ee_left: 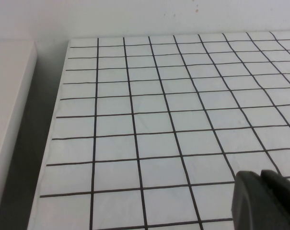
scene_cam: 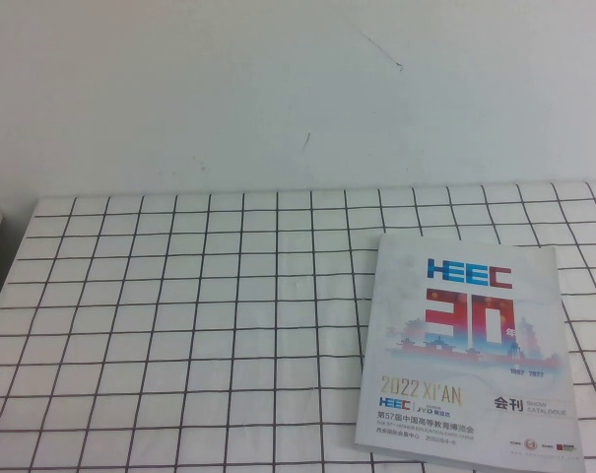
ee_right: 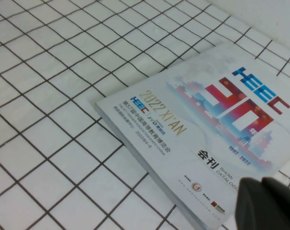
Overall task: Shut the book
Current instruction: 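Close the open booklet and leave it lying on the table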
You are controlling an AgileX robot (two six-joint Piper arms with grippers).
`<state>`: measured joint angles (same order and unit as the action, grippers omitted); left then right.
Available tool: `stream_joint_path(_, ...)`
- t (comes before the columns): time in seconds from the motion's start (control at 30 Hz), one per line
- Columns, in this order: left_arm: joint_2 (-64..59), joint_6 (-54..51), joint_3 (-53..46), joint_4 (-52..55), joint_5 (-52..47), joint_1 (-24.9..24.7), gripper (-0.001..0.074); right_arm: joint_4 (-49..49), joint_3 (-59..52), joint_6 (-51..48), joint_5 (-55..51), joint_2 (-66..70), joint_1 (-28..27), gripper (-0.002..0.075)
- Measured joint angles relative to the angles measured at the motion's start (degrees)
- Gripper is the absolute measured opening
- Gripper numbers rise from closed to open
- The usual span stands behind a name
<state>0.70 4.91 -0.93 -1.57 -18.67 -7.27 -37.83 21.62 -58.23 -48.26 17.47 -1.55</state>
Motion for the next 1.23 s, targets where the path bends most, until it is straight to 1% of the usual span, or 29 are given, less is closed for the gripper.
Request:
stream_joint_path(0.1,0.0,0.0,0.0,0.0,0.0,0.0,-0.0004,-0.4,-1.47,0.0,1.97,-1.77,1.38,-0.0003)
stream_joint_path(0.23,0.0,0.0,0.0,0.0,0.0,0.0,-0.0004,-0.54,-4.85,0.31,7.45,-5.95,3.18,-0.0003)
stream_joint_path(0.3,0.0,0.0,0.0,0.0,0.0,0.0,-0.0004,-0.19,-6.62,2.96,10.15,-8.11,3.42,-0.0003)
stream_joint_path(0.37,0.0,0.0,0.0,0.0,0.0,0.0,-0.0004,4.43,-7.6,9.46,12.27,-9.97,3.53,-0.0003)
stream_joint_path(0.5,0.0,0.0,0.0,0.0,0.0,0.0,-0.0004,23.18,-9.26,32.03,14.51,-12.58,3.53,-0.0003)
stream_joint_path(0.53,0.0,0.0,0.0,0.0,0.0,0.0,-0.0004,29.09,-10.2,38.99,15.66,-13.21,3.53,-0.0003)
stream_joint_path(0.57,0.0,0.0,0.0,0.0,0.0,0.0,-0.0004,32.34,-11.27,43.63,16.7,-13.54,3.53,-0.0003)
stream_joint_path(0.63,0.0,0.0,0.0,0.0,0.0,0.0,-0.0004,37.83,-14.19,49.24,20.74,-13.8,3.53,-0.0003)
stream_joint_path(0.67,0.0,0.0,0.0,0.0,0.0,0.0,-0.0004,38.82,-15.92,50.6,23.36,-13.84,3.53,-0.0003)
stream_joint_path(0.8,0.0,0.0,0.0,0.03,-0.09,0.0,-0.0004,40.38,-22.27,51.49,33.44,-14.27,3.53,-0.0003)
stream_joint_path(1.0,0.0,0.0,0.0,0.14,-0.22,0.0,-0.0004,40.21,-23.19,49.26,30.01,-17.83,3.53,-0.0003)
stream_joint_path(1.23,0.0,0.0,0.0,0.13,-0.22,0.0,-0.0004,39.97,-23.08,49.04,29.65,-18.06,3.53,-0.0003)
